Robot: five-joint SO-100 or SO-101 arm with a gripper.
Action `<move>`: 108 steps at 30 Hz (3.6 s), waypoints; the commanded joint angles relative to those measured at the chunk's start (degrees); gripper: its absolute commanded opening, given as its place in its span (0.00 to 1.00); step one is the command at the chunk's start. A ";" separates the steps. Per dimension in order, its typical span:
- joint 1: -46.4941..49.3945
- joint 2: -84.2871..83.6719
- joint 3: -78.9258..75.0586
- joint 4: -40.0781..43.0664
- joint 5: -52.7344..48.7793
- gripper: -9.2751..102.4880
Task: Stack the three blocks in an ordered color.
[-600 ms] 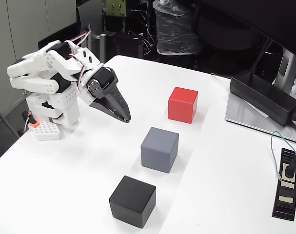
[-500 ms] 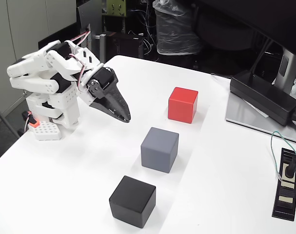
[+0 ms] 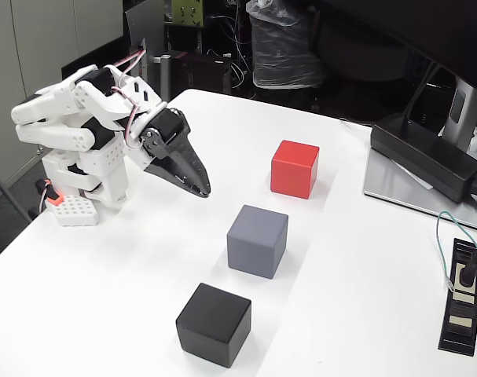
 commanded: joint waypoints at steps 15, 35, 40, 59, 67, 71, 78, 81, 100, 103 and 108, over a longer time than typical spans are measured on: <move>-0.26 0.09 -0.26 -0.79 0.62 0.07; -0.35 0.00 -0.79 -0.09 -0.18 0.08; -0.44 0.00 -1.93 -0.62 -4.48 0.15; -0.44 -5.98 -29.79 10.20 -6.68 0.34; -0.44 -28.83 -45.62 15.29 -6.86 0.34; -0.44 -41.57 -53.09 18.63 -6.86 0.33; -0.35 -56.60 -62.58 25.22 -6.86 0.34; -0.35 -60.82 -65.30 26.19 -6.94 0.34; -0.18 -81.83 -66.62 22.68 -10.11 0.34; 0.44 -83.76 -66.09 19.69 -12.66 0.34; 0.44 -87.28 -66.01 18.90 -15.12 0.36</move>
